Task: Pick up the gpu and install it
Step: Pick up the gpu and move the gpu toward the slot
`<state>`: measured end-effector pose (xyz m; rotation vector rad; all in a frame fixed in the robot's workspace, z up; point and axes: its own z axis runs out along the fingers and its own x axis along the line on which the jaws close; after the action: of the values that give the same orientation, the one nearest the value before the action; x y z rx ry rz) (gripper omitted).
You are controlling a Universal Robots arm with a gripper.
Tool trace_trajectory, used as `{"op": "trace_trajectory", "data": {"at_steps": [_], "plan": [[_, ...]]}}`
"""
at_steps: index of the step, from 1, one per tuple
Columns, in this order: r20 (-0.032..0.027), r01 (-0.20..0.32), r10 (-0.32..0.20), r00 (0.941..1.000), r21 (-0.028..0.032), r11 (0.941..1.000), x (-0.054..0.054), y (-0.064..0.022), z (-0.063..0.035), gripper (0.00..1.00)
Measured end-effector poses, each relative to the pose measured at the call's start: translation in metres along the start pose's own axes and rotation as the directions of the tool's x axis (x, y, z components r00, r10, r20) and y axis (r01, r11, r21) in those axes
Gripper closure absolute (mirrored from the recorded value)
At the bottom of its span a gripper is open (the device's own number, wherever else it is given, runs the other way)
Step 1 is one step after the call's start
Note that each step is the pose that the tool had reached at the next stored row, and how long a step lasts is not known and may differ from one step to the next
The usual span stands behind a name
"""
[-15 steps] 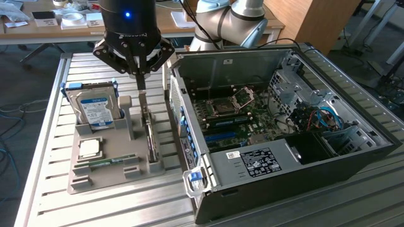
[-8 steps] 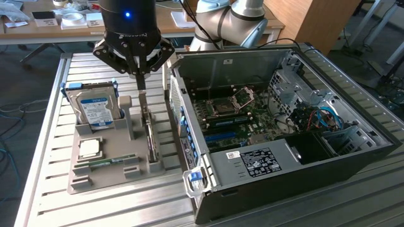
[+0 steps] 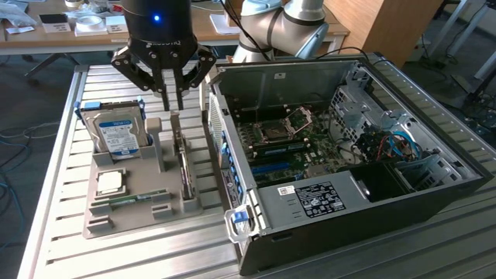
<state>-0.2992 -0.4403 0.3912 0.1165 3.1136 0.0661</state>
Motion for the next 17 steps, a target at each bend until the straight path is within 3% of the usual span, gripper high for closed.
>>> {"op": "trace_trajectory", "data": {"at_steps": [1, 5, 17], "plan": [[0.0, 0.0, 0.0, 1.0, -0.0001, 1.0, 0.0, 0.0, 0.0, 0.77], [0.0, 0.0, 0.0, 1.0, 0.0, 1.0, 0.0, 0.0, 0.0, 0.58], [0.0, 0.0, 0.0, 1.0, -0.0001, 1.0, 0.0001, -0.0002, 0.0038, 0.58]]}}
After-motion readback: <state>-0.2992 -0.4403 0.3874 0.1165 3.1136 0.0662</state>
